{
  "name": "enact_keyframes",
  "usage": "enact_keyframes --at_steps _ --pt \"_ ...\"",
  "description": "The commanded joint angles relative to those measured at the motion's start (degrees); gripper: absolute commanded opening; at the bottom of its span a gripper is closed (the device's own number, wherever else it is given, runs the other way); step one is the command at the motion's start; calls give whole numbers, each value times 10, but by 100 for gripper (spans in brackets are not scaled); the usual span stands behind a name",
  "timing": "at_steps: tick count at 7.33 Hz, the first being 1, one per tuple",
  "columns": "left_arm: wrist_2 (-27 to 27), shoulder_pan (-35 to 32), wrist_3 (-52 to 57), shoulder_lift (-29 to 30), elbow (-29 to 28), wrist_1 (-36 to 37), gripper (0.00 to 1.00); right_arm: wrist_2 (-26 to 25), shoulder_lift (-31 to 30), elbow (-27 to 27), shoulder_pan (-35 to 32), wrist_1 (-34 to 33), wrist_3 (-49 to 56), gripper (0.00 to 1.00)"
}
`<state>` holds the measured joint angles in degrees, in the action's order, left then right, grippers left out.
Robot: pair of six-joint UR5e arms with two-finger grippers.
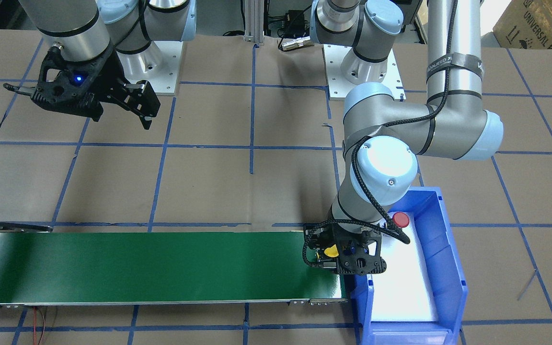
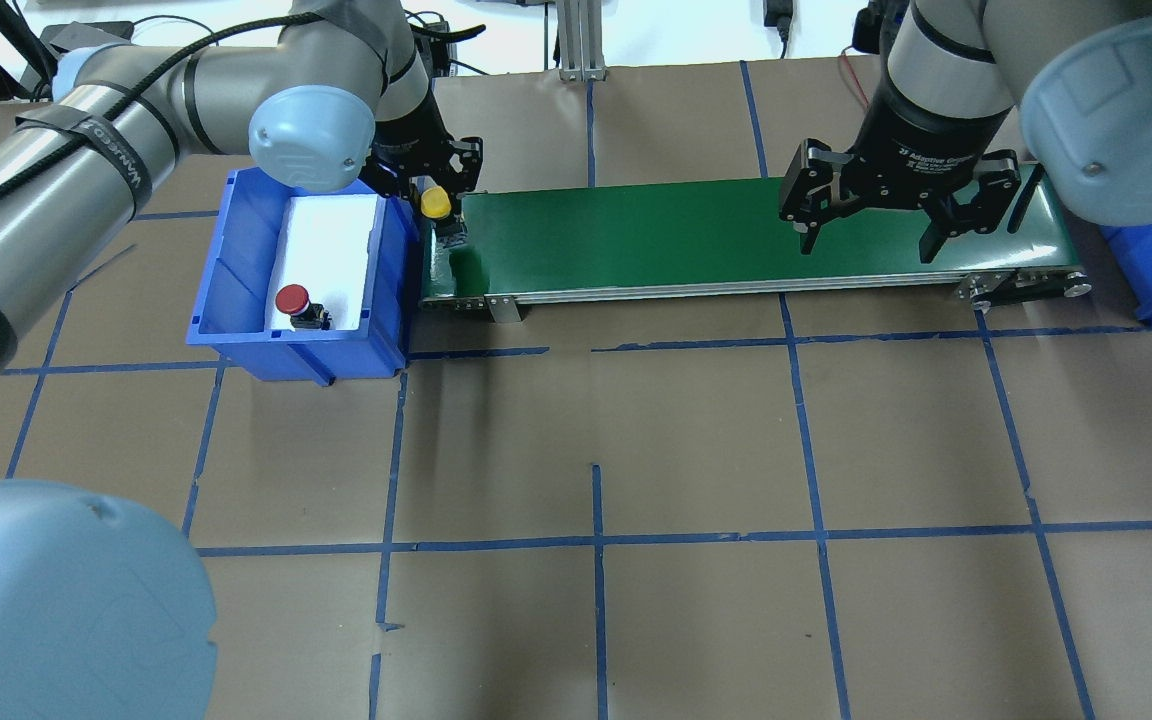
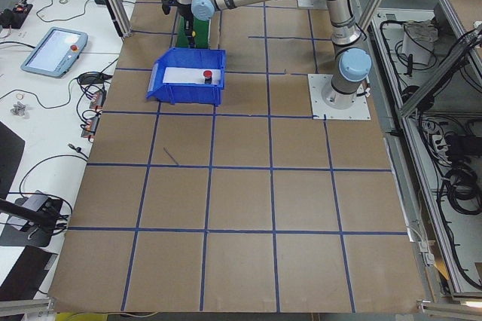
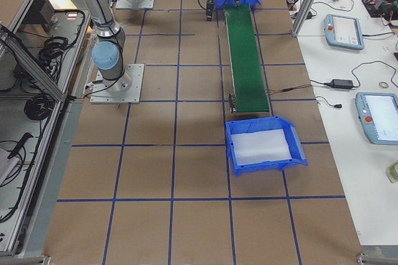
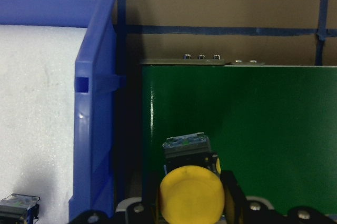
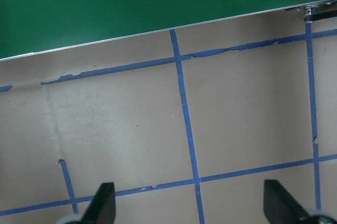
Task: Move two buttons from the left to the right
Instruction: 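Place the yellow button on the conveyor and open the left gripper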
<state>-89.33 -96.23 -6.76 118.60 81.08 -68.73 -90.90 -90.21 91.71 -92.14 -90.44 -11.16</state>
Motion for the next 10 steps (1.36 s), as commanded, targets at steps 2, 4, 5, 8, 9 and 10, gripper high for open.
enact_keyframes --at_steps 2,4,5,8,9,10 --pt "35 0 2 4 4 2 82 -3 -2 5 0 0 0 100" --pt "38 0 8 -10 1 3 95 -3 -2 5 0 0 0 100" --pt "32 1 24 -30 2 3 99 -3 -2 5 0 0 0 100" --pt "-27 51 106 -119 60 -37 100 -4 -3 9 0 0 0 100" --pt "-18 95 143 -153 99 -37 100 -3 -3 10 0 0 0 100" --pt "-16 122 170 -165 135 -34 100 -3 -3 11 0 0 0 100"
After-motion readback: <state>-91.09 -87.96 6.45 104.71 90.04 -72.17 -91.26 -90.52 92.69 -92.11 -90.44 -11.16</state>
